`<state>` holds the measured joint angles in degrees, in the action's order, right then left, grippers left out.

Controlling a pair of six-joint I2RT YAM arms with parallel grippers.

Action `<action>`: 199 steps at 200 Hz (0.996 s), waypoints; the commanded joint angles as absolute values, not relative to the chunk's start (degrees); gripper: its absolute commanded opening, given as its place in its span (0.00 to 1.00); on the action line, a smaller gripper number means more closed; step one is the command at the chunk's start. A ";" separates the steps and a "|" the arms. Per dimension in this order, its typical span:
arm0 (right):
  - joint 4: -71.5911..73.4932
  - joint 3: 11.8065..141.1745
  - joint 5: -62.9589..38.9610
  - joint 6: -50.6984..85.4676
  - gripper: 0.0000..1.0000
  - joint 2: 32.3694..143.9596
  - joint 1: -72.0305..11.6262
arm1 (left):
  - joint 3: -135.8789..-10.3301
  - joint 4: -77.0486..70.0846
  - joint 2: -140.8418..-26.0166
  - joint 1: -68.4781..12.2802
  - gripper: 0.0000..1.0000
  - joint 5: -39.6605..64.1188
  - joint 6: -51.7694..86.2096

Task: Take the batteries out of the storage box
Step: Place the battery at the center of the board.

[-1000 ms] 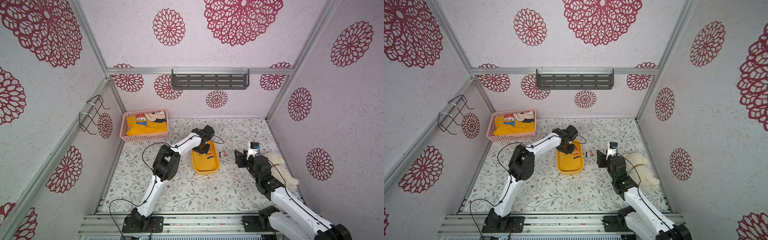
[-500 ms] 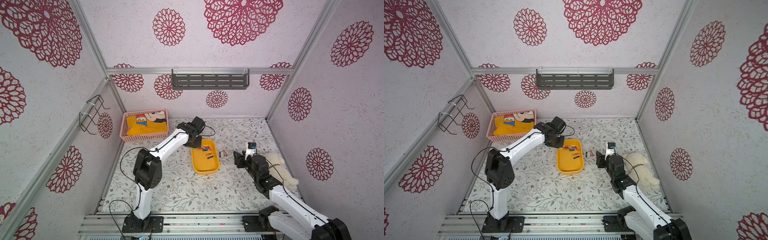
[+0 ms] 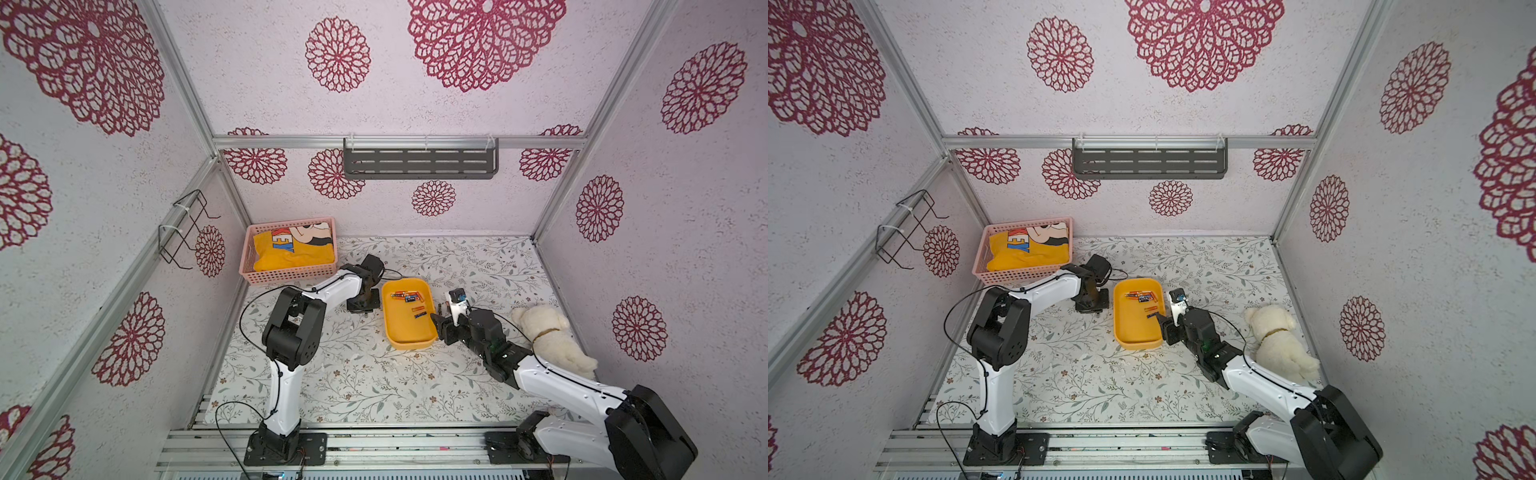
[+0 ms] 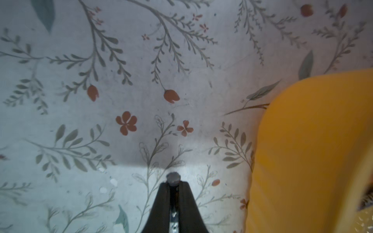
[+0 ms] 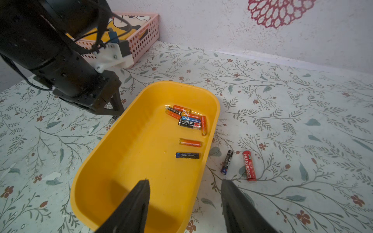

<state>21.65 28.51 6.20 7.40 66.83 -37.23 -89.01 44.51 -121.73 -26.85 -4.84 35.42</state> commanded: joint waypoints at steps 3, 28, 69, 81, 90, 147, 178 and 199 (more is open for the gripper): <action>23.47 30.35 8.64 6.59 0.63 65.48 -37.53 | -91.31 42.71 -123.49 -26.74 0.00 -4.28 35.35; 22.90 29.41 10.33 6.15 0.64 63.44 -37.53 | -91.32 42.47 -124.30 -26.70 0.00 -4.28 35.53; 23.23 27.22 13.47 5.89 0.68 60.84 -37.53 | -91.18 43.09 -124.32 -26.72 0.13 -4.90 35.25; 23.54 26.73 14.25 5.89 0.69 60.27 -37.53 | -91.14 43.47 -124.11 -26.72 0.14 -5.10 35.09; 23.68 26.54 14.67 6.00 0.69 60.03 -37.57 | -90.90 43.59 -123.82 -26.72 0.17 -5.14 35.00; 23.57 27.06 15.92 6.68 0.72 59.67 -37.36 | -91.78 46.18 -118.73 -27.11 0.34 -7.10 34.37; 21.98 28.51 10.03 8.10 0.73 59.93 -34.67 | -93.99 48.12 -113.56 -28.11 0.35 -9.85 33.62; 17.98 31.93 3.29 10.88 0.71 61.75 -30.09 | -96.03 47.61 -109.37 -29.30 0.35 -10.84 30.53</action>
<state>20.49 27.22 10.46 7.75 61.21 -34.41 -92.42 47.64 -115.98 -27.66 -8.34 34.04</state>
